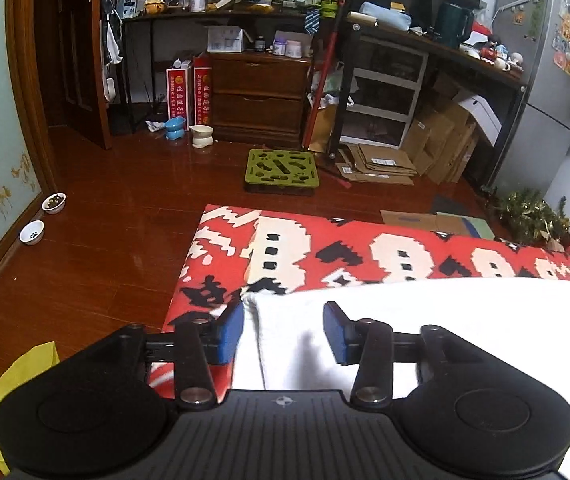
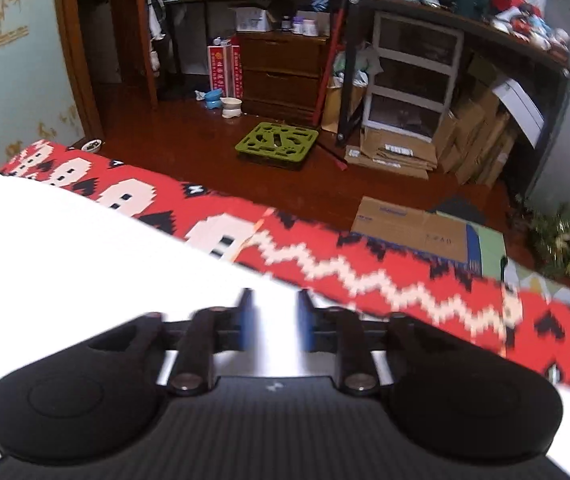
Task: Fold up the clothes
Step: 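Open both tools and lower them over the middle of the garment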
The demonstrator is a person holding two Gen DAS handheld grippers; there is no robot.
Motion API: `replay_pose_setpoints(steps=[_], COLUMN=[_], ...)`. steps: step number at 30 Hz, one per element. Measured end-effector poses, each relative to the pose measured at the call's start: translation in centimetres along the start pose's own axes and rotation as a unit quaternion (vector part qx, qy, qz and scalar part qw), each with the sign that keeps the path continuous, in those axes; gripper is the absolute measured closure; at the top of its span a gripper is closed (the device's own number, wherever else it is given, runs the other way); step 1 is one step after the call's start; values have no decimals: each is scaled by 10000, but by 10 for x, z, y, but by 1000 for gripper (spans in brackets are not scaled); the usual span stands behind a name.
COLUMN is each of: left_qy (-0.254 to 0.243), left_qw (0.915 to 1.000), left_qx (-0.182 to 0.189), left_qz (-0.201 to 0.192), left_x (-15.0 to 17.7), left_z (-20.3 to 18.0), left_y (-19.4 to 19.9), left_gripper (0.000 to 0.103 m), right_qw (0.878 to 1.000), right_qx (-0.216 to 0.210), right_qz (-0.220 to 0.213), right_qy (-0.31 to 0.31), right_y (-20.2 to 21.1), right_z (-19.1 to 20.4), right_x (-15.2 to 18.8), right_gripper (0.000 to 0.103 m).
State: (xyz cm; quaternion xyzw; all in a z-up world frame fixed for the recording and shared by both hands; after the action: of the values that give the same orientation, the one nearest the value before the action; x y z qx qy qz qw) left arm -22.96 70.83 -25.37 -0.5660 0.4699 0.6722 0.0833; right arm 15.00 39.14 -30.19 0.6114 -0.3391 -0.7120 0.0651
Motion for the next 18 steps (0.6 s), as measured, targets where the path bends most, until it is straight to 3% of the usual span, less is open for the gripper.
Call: replay_pose_setpoints(steps=[1,3,6,11,18], left_qy=[-44,-174,-255,-311,-612], left_qw=[10000,9997,9991,9974,9907], left_qx=[3,18,112,373,991], left_qz=[-39,-170,-326,-527,-709], left_x=[-1,-3,-5,-2,31], left_z=[-3,-12,-27,-60,-122], left_y=[8,25,53,108,178], left_gripper=[46,36,21,11,7], right_qw=[10000,9997,9988,9971,9916], right_qx=[10,21,54,233,461], right_qz=[-10,-103,-269,-524,-1126], right_qy=[-63,-198,-395,-495,-436], right_y=[8,33,75,159,278], right_z=[1,3,3,3,11], right_x=[2,3,3,-6,-6], right_gripper=[65,39,17,0,1])
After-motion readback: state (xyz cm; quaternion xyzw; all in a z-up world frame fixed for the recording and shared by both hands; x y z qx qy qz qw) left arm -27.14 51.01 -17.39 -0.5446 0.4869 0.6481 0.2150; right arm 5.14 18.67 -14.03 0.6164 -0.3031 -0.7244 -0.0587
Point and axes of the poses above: each gripper's, at about its wrist camera, not at the fingertips, and y roughly against the way its jaws point, z to its left, x to its underside, the point moved 3 cm from there along -y, roughly the way its jaws point, and after that the axes turned 10 degrees about -z, right-handed, at the moved point
